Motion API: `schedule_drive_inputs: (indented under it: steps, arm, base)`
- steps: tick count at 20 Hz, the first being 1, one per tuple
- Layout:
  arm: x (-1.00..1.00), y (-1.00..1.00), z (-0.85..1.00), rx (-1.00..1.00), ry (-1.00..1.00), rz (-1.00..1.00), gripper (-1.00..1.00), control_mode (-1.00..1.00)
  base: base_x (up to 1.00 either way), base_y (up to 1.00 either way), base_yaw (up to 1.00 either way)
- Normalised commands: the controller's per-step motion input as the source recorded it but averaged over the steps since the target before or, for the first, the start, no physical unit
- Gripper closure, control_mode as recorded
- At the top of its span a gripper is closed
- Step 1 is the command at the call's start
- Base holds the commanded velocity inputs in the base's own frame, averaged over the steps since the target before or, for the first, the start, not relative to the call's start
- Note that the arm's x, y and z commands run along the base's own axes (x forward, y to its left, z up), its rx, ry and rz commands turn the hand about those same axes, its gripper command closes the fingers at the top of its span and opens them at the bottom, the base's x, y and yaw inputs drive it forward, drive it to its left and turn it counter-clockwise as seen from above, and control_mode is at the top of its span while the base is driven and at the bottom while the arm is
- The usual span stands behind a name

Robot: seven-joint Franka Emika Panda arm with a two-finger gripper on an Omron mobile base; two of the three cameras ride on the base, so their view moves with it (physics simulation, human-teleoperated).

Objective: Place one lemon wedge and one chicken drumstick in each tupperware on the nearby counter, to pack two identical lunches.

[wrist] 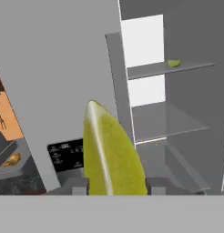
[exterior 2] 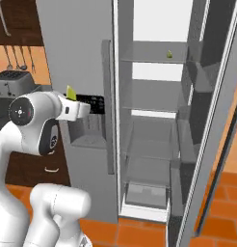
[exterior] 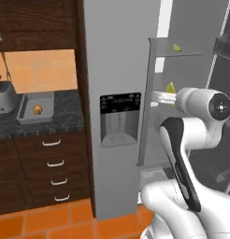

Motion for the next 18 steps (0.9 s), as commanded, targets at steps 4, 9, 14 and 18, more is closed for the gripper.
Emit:
schedule_drive_inputs:
  steps: [4,9,14,18]
  arm:
    - [0.00,0.00,0.00,0.00,0.00,0.00,1.00,1.00]
    - [0.00,0.00,0.00,0.00,0.00,0.00,1.00,1.00]
    - [0.00,0.00,0.00,0.00,0.00,0.00,1.00,1.00]
    - [0.00,0.00,0.00,0.00,0.00,0.00,1.00,1.00]
  base:
    - [0.05,1.00,0.19]
    - [0.62,1.00,0.08]
    - [1.00,1.00,-0.03]
    - [1.00,0.30,0.00]
